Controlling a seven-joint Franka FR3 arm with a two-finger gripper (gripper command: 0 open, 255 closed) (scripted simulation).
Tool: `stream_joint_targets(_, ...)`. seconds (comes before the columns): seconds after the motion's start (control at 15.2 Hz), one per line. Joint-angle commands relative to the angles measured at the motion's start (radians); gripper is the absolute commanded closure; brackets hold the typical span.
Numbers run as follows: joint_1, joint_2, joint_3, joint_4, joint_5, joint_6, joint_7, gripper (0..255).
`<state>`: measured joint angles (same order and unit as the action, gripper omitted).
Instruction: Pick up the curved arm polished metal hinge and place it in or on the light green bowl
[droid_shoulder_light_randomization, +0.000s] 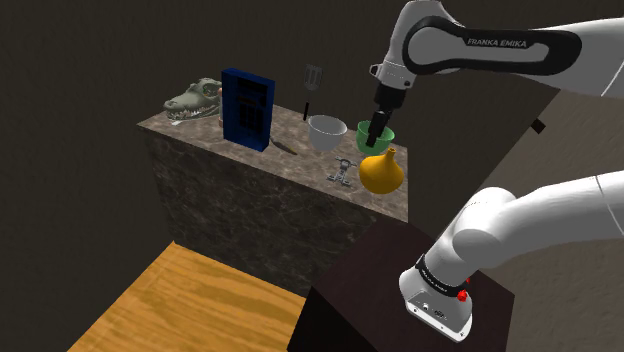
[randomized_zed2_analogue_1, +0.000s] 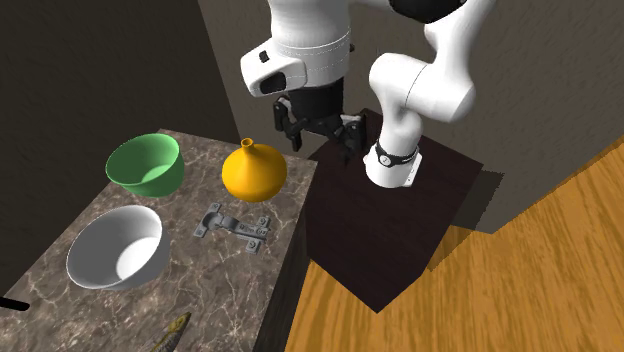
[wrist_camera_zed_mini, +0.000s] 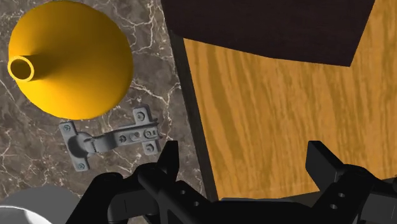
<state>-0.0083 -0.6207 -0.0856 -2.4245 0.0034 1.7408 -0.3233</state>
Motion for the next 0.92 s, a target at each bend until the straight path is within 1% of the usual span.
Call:
stream_joint_targets(0.0, -0.003, 0.047, -0.026, -0.020, -0.009, 0.068, -0.041, 0)
stream_joint_targets(0.46, -0.003, 0.256, -0.104, -0.040, -0.006, 0.296, -0.179, 0)
stream_joint_targets(0.66, 0.002, 0.363, -0.134, -0.025, 0.013, 0.385, -0.244, 0)
stream_joint_targets(0.86, 0.006, 0.479, -0.159, 0.004, 0.046, 0.467, -0.316, 0)
